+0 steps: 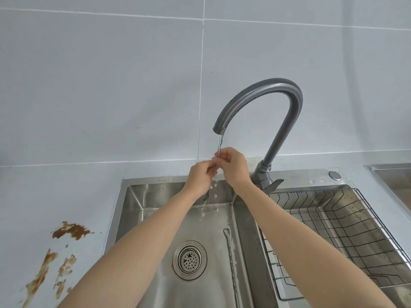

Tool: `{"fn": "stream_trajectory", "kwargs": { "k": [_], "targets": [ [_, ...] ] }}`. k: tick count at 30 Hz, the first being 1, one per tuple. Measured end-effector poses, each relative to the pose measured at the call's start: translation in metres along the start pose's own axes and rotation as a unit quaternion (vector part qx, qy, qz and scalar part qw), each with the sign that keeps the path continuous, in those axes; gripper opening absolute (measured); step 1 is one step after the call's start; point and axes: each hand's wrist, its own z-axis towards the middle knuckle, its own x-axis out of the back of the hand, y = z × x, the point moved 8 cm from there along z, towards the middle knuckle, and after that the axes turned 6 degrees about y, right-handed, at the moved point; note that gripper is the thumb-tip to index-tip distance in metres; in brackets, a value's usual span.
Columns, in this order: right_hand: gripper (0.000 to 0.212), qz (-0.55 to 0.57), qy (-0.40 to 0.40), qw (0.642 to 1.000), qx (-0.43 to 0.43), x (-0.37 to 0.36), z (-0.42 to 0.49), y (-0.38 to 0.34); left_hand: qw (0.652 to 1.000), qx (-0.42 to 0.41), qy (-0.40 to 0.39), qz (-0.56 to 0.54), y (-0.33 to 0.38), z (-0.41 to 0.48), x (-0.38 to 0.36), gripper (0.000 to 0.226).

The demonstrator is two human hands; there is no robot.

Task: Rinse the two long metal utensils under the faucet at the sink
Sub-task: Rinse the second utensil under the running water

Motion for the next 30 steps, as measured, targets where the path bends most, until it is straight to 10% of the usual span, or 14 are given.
{"fn": "stream_trajectory", "kwargs": {
  "k": [16,30],
  "targets": [
    [0.013,0.21,0.002,0.973,-0.1,-0.013,-0.013,0.006,0.996,0.054,-0.027,-0.072,-0.021,-0.01,0.024,0.029],
    [0.009,0.262,0.034,0.949,-0.174,-0.013,-0.022,0.012,0.995,0.061,-0.011,0.078,-0.025,-0.025,0.04,0.029]
  ]
}}
